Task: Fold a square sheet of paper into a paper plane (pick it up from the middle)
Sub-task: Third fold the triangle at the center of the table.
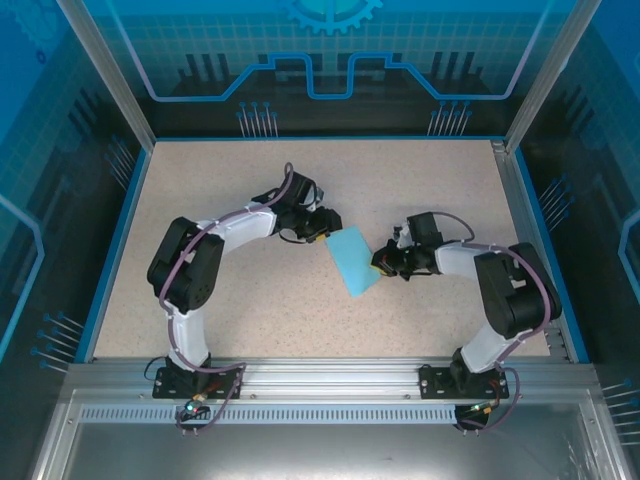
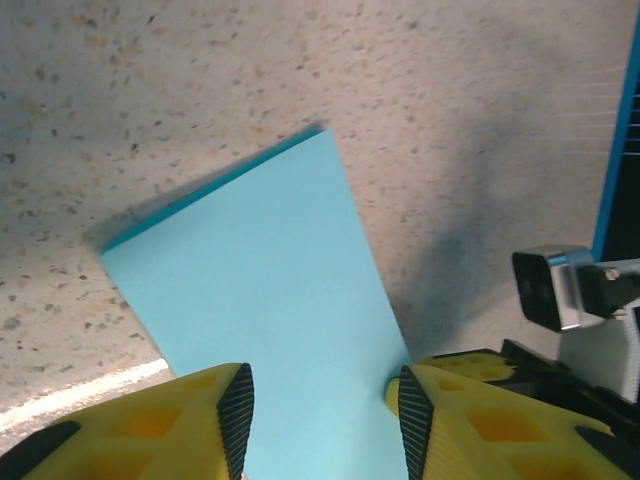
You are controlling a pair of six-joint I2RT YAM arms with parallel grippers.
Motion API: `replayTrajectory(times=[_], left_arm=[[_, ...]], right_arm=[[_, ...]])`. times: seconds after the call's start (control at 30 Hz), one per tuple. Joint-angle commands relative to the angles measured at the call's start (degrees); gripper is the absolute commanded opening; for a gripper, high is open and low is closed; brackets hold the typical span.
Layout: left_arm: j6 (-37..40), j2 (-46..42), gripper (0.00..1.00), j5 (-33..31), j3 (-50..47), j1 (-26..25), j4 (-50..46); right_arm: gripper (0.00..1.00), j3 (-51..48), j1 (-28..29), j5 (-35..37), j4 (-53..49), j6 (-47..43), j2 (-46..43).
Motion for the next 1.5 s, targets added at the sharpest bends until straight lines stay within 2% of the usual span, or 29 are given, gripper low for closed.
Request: replayTrajectory(times=[0.0,0.1,0.23,0.43,0.6,0.83,1.03,1.37,1.47], left_arm=[[-0.06,-2.0,0.47,1.48,-1.94,0.18,-0.68],[-0.84,-1.55,0.47,2.0,-2.37,-0.12,0.18],[-1.9,0.42,0.46,2.73,-2.04,-0.82,0.66],[-3.27,2.74,0.44,2.66,-2.01,-1.56,1.96],[-4.12,5.08,0.42,2.49,-1.65,-1.92,2.07],[-3.96,8.46,0.38,1.34,-0.43,-2.15,0.33],[-2.14,10.04,0.36,0.88,0.06,-2.25,-0.16],[4.74,11.56,0.36,2.69,2.35,-2.48,1.13],[5.34,12.1,0.36,3.25,3.34,-2.5,0.76]], right_arm=[[0.0,-2.13,2.98,5.52,4.22,10.49,-3.58],[0.01,-4.04,6.15,10.83,4.54,16.8,-5.46],[0.01,-4.42,8.79,13.85,3.14,21.51,-5.43],[0.03,-4.39,12.45,16.14,1.89,23.83,-5.82],[0.06,-2.62,12.85,14.16,-1.36,21.47,-4.95],[0.26,-0.61,12.89,11.21,-5.21,13.29,-5.65],[0.33,1.4,10.9,6.77,-6.98,6.14,-4.91],[0.36,5.96,6.11,-1.03,-7.66,-0.92,1.15],[0.31,7.17,5.97,-2.05,-7.67,-1.31,3.04]])
